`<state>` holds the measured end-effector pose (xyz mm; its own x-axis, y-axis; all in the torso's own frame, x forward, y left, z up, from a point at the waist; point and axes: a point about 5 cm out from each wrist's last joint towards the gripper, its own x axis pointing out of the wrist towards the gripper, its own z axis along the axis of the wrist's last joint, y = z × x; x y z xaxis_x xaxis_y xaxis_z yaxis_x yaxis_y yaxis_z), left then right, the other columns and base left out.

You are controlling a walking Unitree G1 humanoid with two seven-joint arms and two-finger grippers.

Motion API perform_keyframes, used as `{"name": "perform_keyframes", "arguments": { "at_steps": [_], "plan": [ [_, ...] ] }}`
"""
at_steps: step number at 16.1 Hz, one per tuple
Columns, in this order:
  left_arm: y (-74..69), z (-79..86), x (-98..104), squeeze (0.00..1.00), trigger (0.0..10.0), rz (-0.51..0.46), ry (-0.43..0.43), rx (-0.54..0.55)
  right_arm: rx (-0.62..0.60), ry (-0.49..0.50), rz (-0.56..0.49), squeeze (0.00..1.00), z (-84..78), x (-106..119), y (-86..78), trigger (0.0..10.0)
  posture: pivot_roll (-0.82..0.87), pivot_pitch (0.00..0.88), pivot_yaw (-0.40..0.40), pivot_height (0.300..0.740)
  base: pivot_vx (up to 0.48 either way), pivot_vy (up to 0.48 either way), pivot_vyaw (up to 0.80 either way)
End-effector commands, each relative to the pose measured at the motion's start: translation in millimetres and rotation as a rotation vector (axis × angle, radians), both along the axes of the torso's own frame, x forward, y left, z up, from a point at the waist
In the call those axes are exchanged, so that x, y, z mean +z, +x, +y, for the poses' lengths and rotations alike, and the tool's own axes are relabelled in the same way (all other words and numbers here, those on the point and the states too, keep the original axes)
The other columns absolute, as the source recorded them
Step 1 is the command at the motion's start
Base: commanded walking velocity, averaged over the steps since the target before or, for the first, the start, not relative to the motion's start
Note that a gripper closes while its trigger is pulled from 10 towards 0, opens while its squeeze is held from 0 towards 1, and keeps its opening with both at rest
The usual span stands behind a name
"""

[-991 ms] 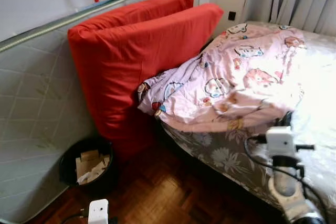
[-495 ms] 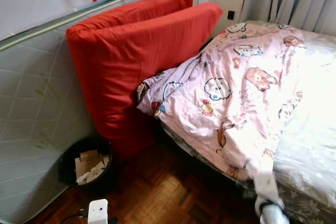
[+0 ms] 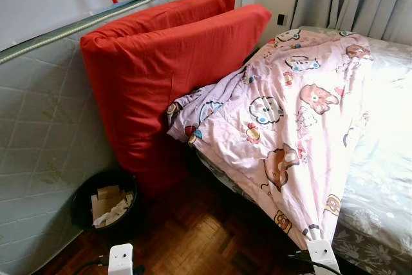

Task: Clean up the room

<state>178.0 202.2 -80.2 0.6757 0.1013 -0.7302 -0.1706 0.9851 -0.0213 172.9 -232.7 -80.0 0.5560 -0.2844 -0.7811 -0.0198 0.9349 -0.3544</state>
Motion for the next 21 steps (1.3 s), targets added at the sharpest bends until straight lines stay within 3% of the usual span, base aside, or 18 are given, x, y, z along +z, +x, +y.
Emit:
{"name": "perform_keyframes", "arguments": {
  "at_steps": [1,5,6,7,8,21],
  "plan": [
    [-1.3,1.8,-0.6,0.00,10.0,0.012,0.012,-0.013,0.007,0.014,0.059,0.00,3.1,-7.0,-13.1,10.0,-0.04,0.000,0.067,0.740,0.000,0.000,0.00],
    [-1.4,1.5,-0.7,0.00,10.0,0.014,0.013,-0.014,0.001,0.016,0.059,0.00,2.0,-7.0,-13.7,10.0,-0.04,0.000,0.068,0.740,0.000,0.000,0.00],
    [-1.3,1.2,-0.8,0.00,10.0,0.015,0.014,-0.016,-0.002,0.014,0.062,0.69,0.6,-7.0,-14.3,10.0,-0.04,0.000,0.068,0.740,0.000,0.000,0.00],
    [-1.3,1.2,-0.8,0.00,10.0,0.015,0.014,-0.017,-0.005,0.013,0.063,0.75,-0.1,-6.9,-14.6,10.0,-0.04,0.000,0.068,0.740,0.000,0.000,0.00],
    [-1.2,1.2,-0.7,0.00,10.0,0.014,0.014,-0.017,-0.006,0.013,0.064,0.78,-0.5,-7.0,-14.9,10.0,-0.04,0.000,0.068,0.740,0.000,0.000,0.00],
    [-0.7,1.3,-0.4,0.00,10.0,0.011,0.016,-0.017,-0.017,0.011,0.082,0.76,-2.9,-8.7,-20.3,10.0,-0.04,0.000,0.066,0.740,0.000,0.000,0.00]
  ]
}}
